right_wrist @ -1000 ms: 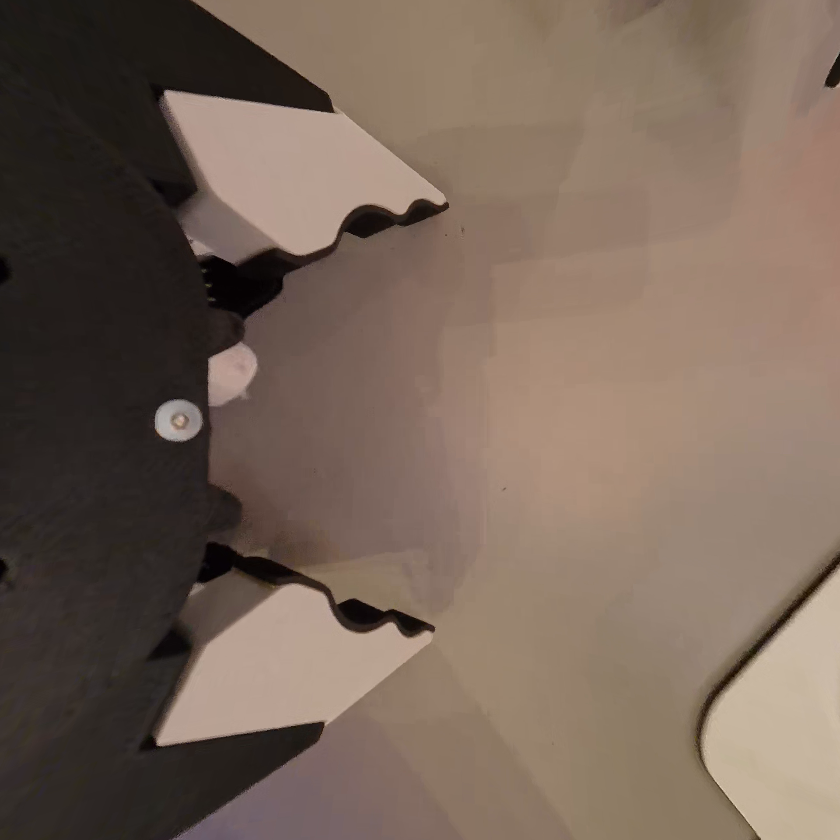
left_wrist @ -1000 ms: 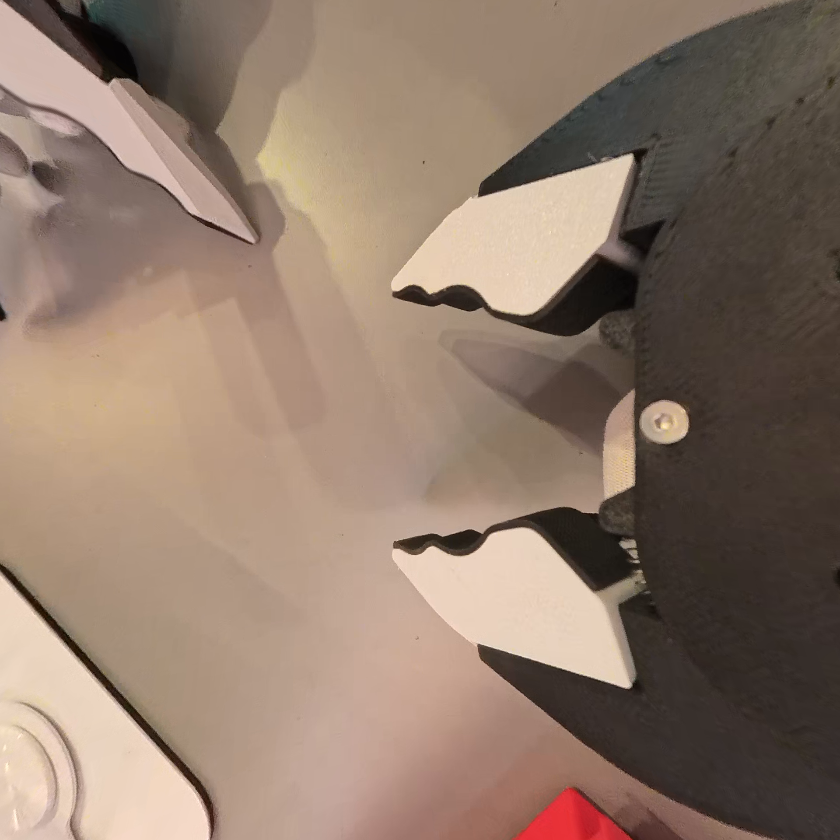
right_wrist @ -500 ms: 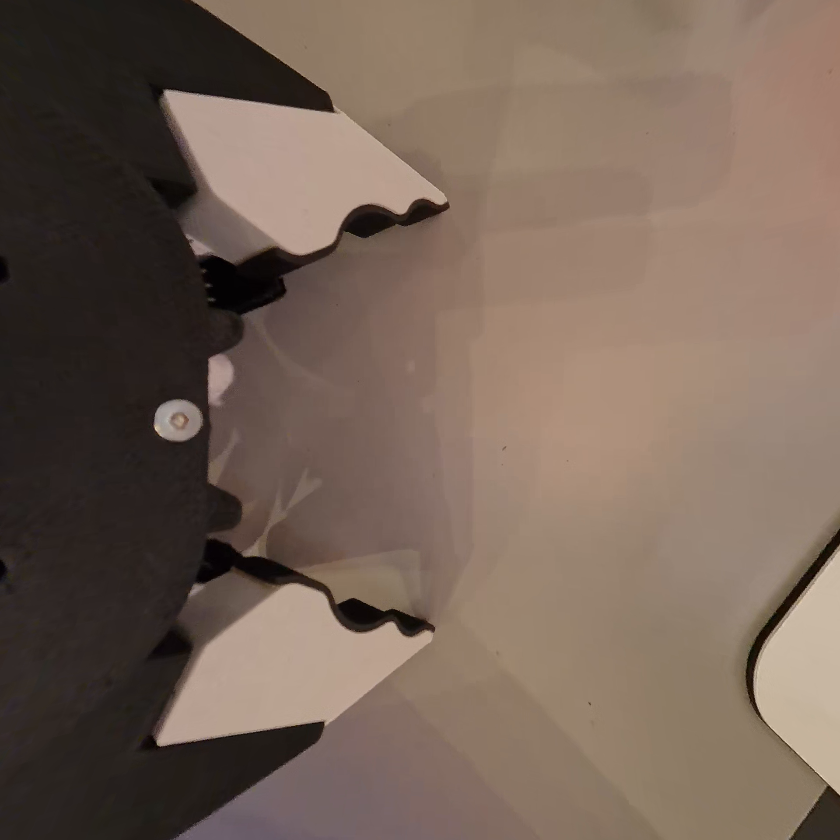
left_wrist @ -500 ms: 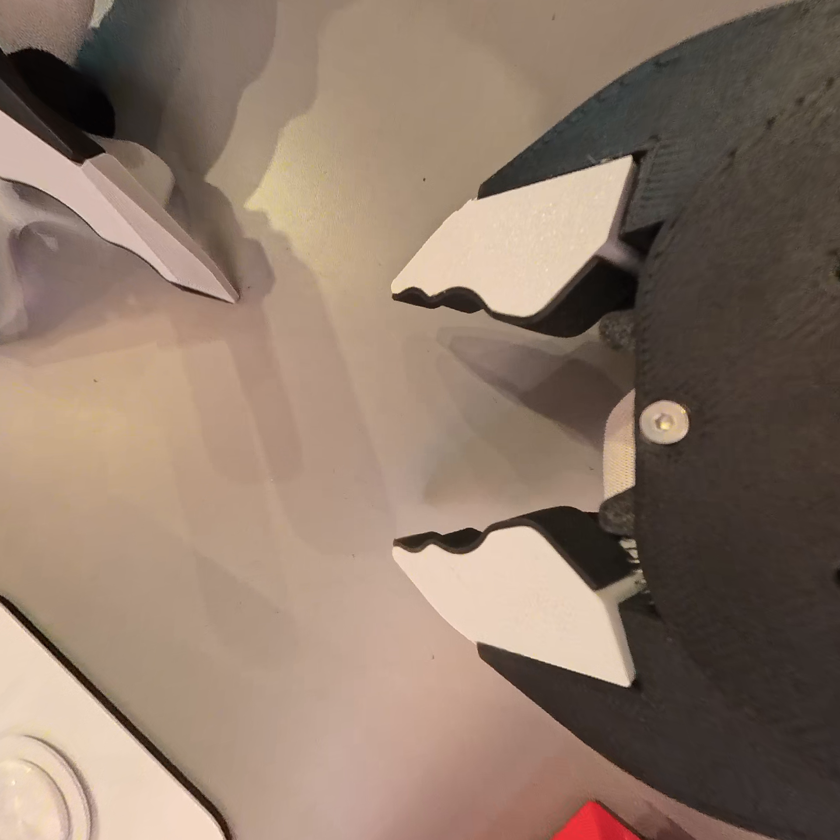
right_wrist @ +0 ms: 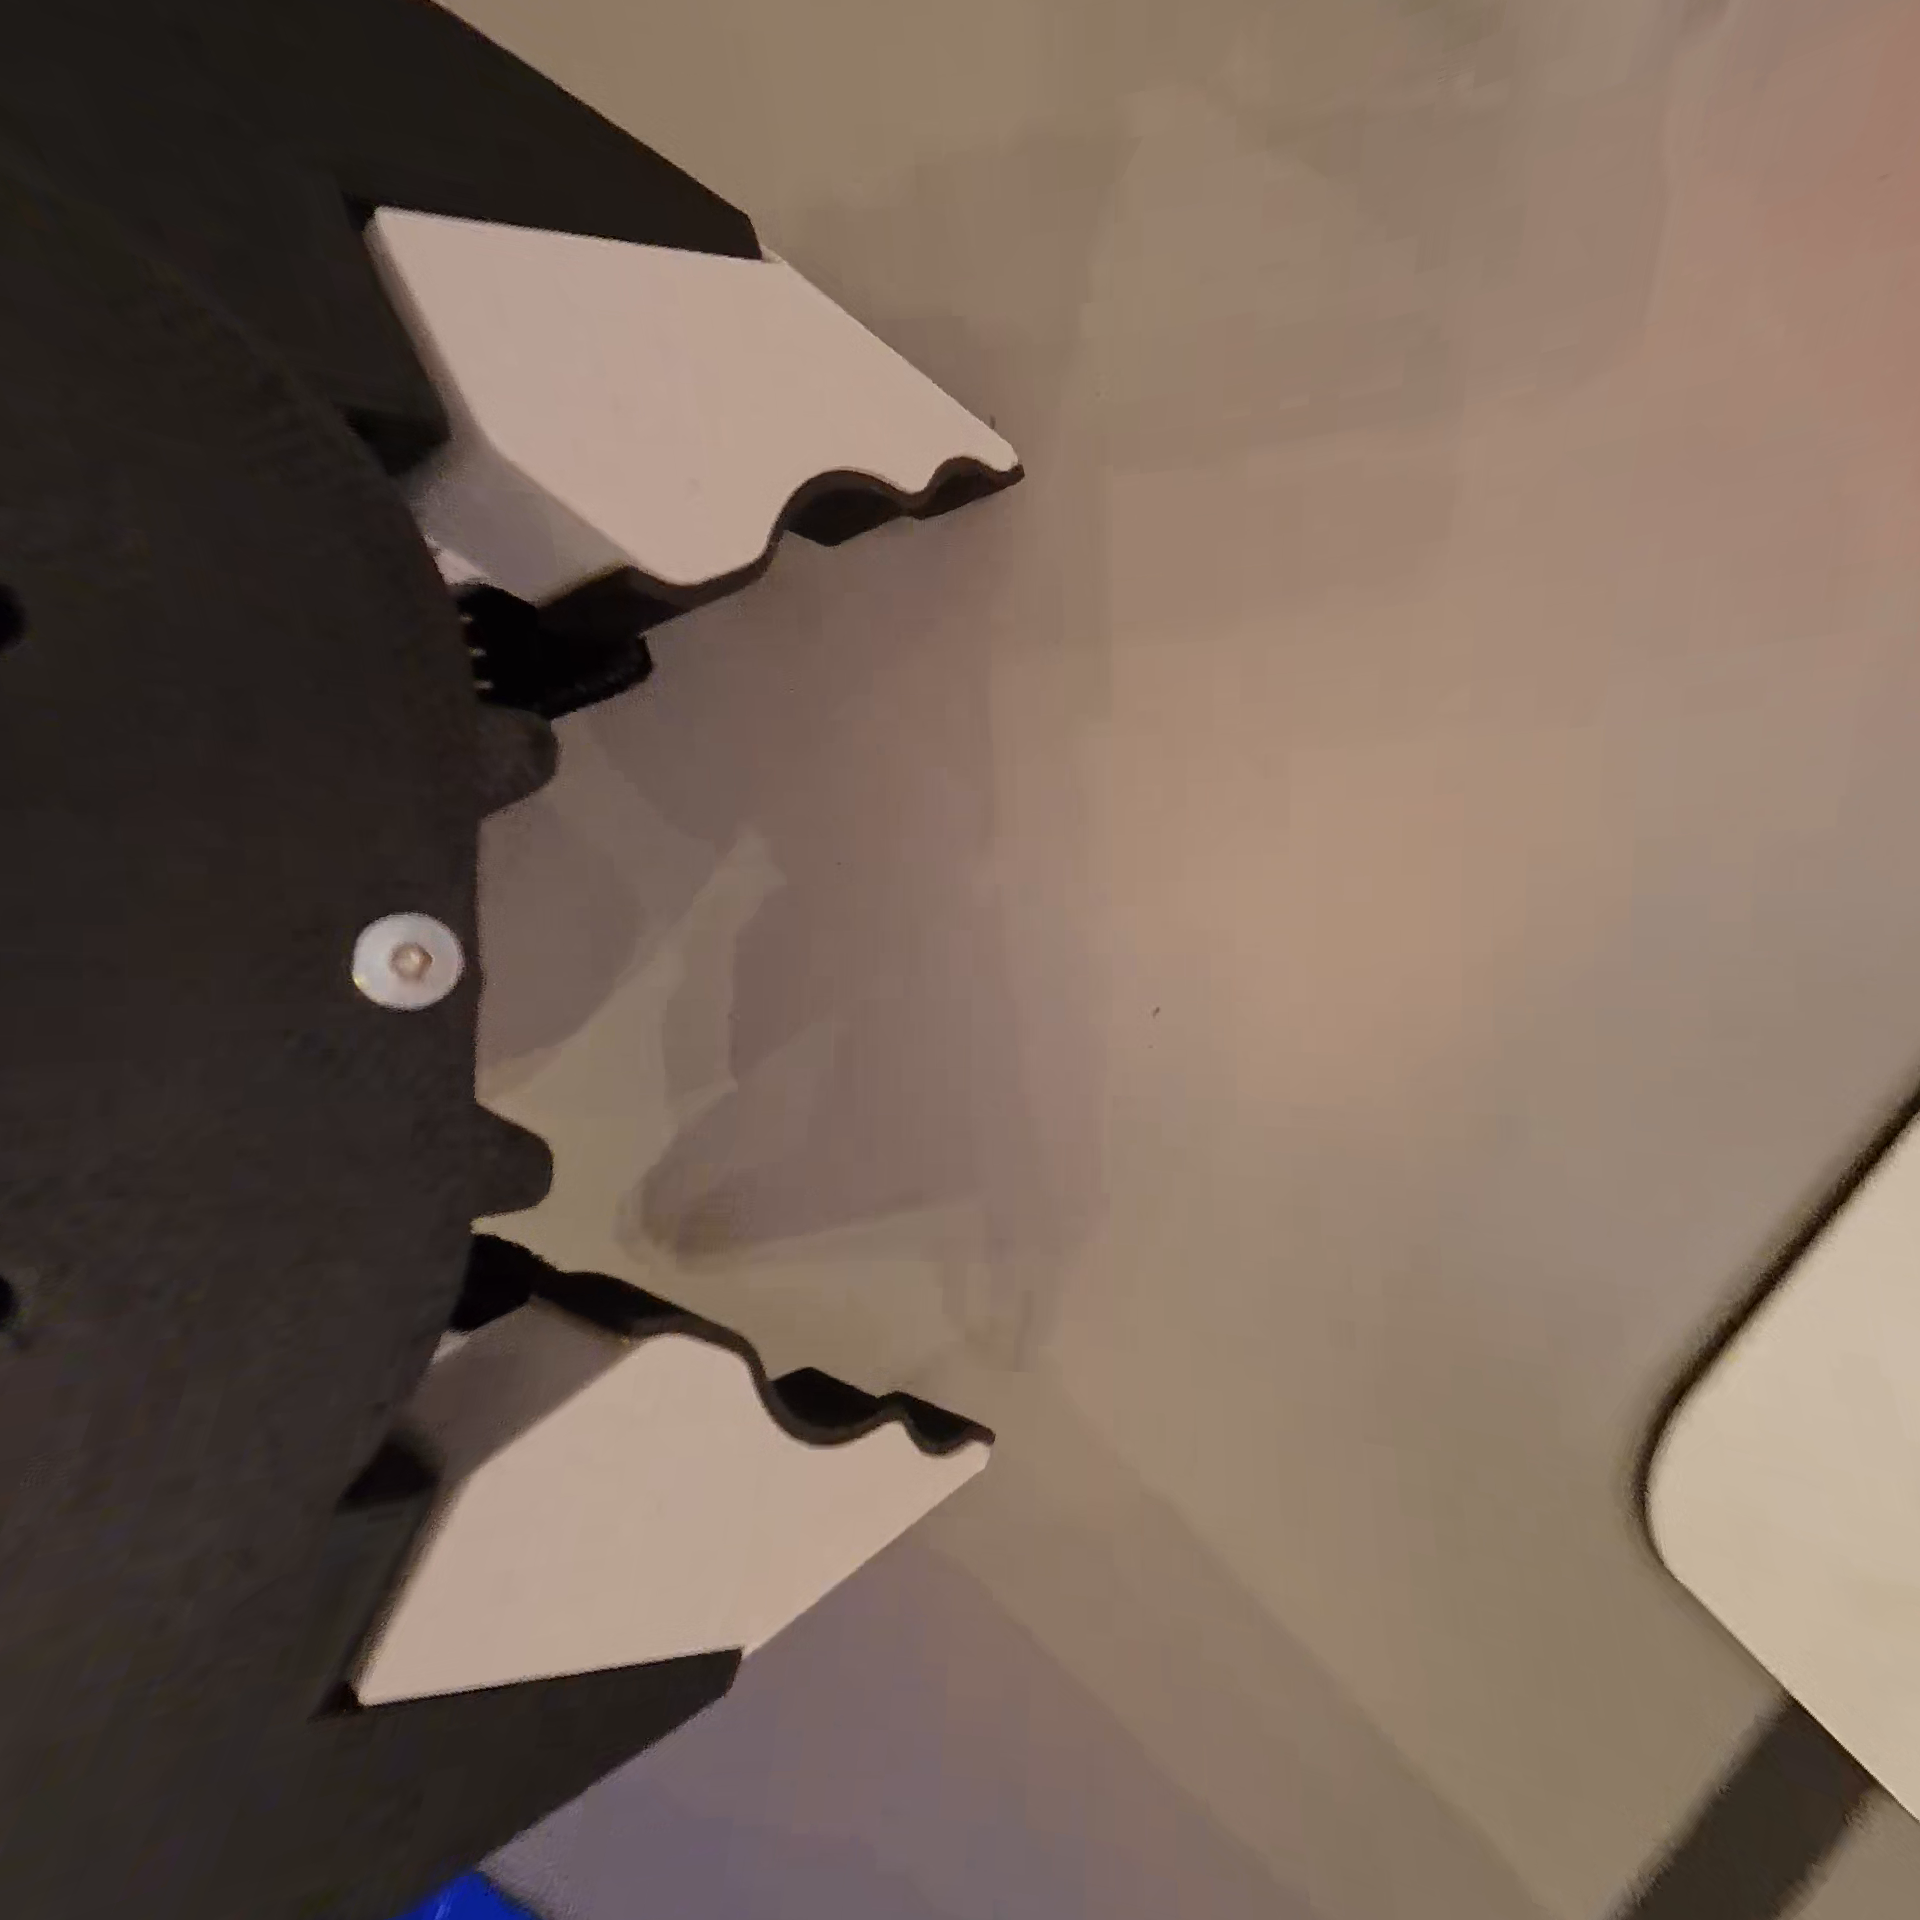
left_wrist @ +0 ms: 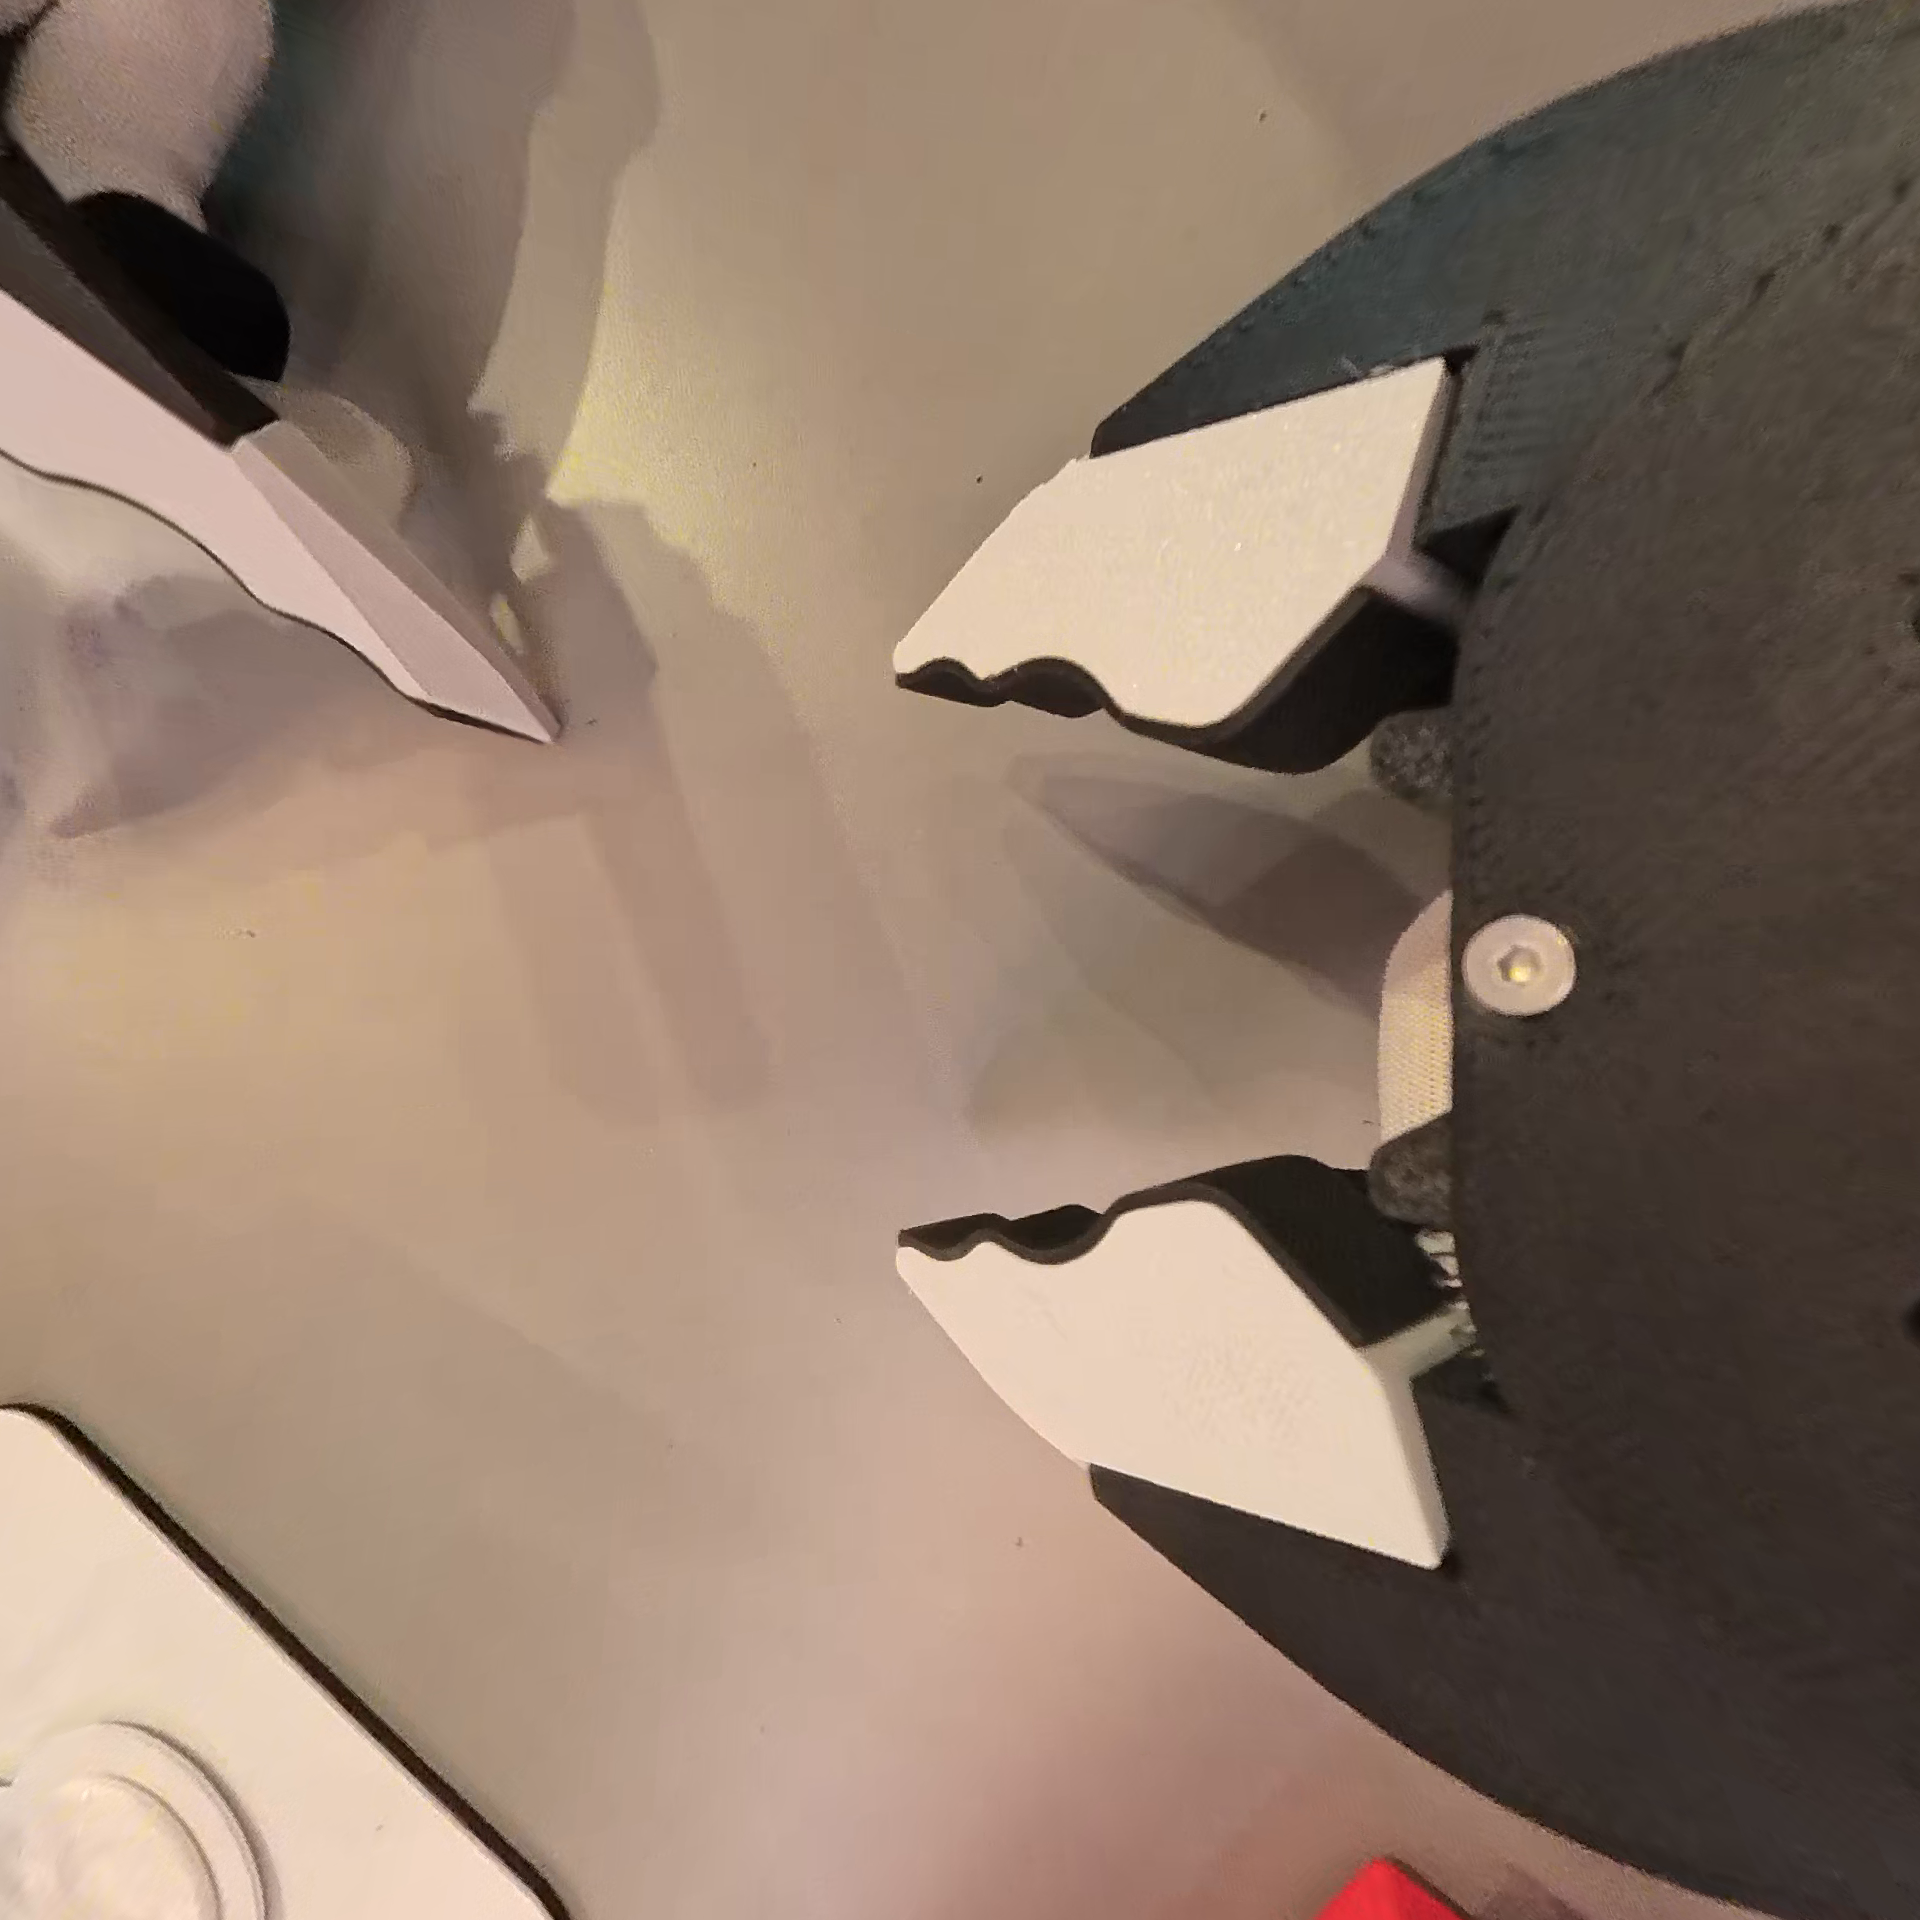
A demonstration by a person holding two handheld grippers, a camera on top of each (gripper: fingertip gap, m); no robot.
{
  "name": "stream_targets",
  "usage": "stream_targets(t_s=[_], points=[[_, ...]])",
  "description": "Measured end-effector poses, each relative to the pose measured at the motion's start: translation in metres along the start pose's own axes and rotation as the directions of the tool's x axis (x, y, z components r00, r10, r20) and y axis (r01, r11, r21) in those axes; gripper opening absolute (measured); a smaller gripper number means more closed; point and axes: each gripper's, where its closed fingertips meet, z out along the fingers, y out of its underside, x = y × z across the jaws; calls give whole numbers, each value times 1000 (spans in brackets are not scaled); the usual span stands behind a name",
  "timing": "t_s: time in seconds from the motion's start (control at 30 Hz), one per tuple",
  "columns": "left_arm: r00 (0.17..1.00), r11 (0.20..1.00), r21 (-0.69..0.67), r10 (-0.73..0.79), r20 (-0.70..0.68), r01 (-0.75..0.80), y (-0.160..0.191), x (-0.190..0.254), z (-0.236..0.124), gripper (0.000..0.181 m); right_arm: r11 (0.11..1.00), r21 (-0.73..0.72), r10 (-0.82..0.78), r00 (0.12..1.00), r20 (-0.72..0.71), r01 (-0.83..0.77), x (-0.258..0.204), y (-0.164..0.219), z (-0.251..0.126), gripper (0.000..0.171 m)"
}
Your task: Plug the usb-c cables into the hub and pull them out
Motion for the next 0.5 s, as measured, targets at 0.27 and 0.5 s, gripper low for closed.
stream_targets(t_s=[0.27, 0.5], points=[[999, 1000, 19, -25, 30, 24, 6, -6, -18, 92, 991, -35, 128, 991, -38, -130, 13, 0, 7, 153], [998, 999, 38, -37, 53, 35, 10, -6, -34, 92, 994, -10, 108, 994, -21, -108, 14, -2, 10, 159]])
